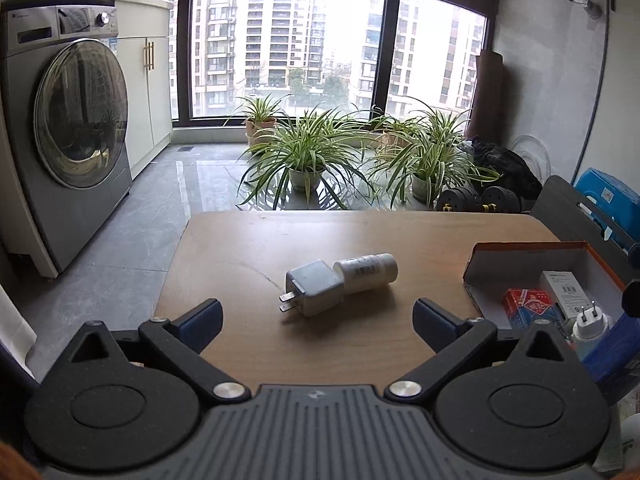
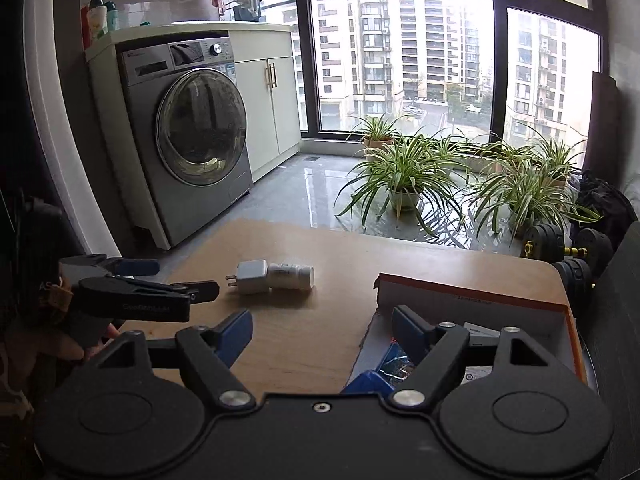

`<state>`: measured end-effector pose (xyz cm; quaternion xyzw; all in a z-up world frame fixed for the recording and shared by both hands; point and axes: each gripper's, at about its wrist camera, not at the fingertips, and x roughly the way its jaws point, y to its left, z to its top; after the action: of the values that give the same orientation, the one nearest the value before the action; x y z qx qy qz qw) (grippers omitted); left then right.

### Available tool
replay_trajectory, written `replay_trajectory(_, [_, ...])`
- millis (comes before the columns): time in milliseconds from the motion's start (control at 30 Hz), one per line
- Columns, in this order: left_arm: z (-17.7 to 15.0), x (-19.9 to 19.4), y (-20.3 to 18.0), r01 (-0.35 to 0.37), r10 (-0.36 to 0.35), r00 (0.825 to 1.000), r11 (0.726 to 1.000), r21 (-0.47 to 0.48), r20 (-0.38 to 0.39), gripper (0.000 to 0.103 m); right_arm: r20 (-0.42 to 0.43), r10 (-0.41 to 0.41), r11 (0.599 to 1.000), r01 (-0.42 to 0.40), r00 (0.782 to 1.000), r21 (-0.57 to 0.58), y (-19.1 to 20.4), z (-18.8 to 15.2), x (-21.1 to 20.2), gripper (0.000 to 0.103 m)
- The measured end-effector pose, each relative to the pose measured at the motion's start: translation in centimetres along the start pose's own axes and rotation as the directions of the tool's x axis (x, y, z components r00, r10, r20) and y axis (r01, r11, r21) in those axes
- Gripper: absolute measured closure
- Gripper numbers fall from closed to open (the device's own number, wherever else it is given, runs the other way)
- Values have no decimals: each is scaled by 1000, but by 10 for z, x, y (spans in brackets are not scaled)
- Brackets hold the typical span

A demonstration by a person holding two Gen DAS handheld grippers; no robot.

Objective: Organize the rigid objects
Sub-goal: 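Move the left tool to the white plug adapter while the right tool moves to the white pill bottle, then grasp the white plug adapter with the left tool while the right tool grasps the white pill bottle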

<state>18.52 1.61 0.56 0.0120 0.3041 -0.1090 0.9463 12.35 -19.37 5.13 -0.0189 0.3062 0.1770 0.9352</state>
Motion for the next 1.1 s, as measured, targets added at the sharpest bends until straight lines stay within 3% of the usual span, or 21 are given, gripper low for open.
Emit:
replay_trajectory(233, [3,57,3,103,-96,995,968,229,-42,0,-28,50,999,-50,998,-13,-10,15,35,12])
replay_trajectory(567, [1,99,24,258,-241,966,919,298,-94,5,-83,109,994,-109,991,1,-19,30,76,12])
replay_trajectory(633, [-1,102,24,285,-265,958,911,299,-107,12,-82,123,992,-125,989,-13,-15,35,80,12])
replay_trajectory(667, [-2,106,24,301,-275,953,905,300,-124,23,-87,122,992,-124,989,-20,-12,37,84,12])
replay_trajectory(733, [-5,110,23,316,-290,948,899,304,-127,28,-107,124,991,-128,987,-28,-8,42,93,12])
replay_trajectory(833, [-3,108,28,323,-305,946,910,261,-108,52,-150,129,992,-129,980,9,-3,46,109,12])
replay_trajectory(933, [-4,102,31,305,-291,952,929,208,-99,61,-152,105,994,-101,983,33,4,48,125,12])
replay_trajectory(1100, [-13,83,39,219,-212,975,969,116,-71,61,-166,96,992,-82,981,91,20,46,156,12])
